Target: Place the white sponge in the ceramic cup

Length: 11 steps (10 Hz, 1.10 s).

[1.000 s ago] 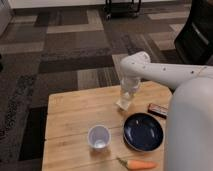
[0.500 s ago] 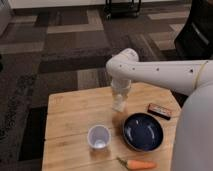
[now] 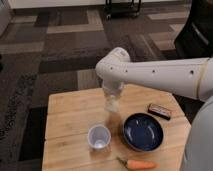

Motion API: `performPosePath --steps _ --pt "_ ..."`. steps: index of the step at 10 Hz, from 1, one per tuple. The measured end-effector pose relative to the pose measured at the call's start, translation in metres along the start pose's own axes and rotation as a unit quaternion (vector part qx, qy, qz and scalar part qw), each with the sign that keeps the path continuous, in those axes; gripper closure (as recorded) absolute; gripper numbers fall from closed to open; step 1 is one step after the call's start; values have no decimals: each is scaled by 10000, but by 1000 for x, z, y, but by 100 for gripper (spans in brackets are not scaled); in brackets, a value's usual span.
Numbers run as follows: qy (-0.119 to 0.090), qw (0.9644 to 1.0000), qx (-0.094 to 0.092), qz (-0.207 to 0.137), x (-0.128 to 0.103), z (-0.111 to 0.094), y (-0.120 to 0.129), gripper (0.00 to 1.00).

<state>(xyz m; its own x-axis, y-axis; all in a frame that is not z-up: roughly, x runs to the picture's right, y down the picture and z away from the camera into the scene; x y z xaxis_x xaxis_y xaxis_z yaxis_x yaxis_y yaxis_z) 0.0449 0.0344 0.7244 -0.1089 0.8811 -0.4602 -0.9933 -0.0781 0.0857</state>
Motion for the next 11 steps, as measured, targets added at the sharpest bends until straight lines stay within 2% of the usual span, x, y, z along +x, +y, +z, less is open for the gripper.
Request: performPosePath --steps 5,7,8,10,11 --pt "-21 9999 -53 -97 0 -3 6 100" --pt "-45 9990 -322 -293 6 -13 23 100" --pt "-76 9975 -541 -443 11 -22 31 100" --pt "-57 9934 -834 -786 27 -39 46 100" --pt "-41 9921 -840 -929 33 -44 45 100"
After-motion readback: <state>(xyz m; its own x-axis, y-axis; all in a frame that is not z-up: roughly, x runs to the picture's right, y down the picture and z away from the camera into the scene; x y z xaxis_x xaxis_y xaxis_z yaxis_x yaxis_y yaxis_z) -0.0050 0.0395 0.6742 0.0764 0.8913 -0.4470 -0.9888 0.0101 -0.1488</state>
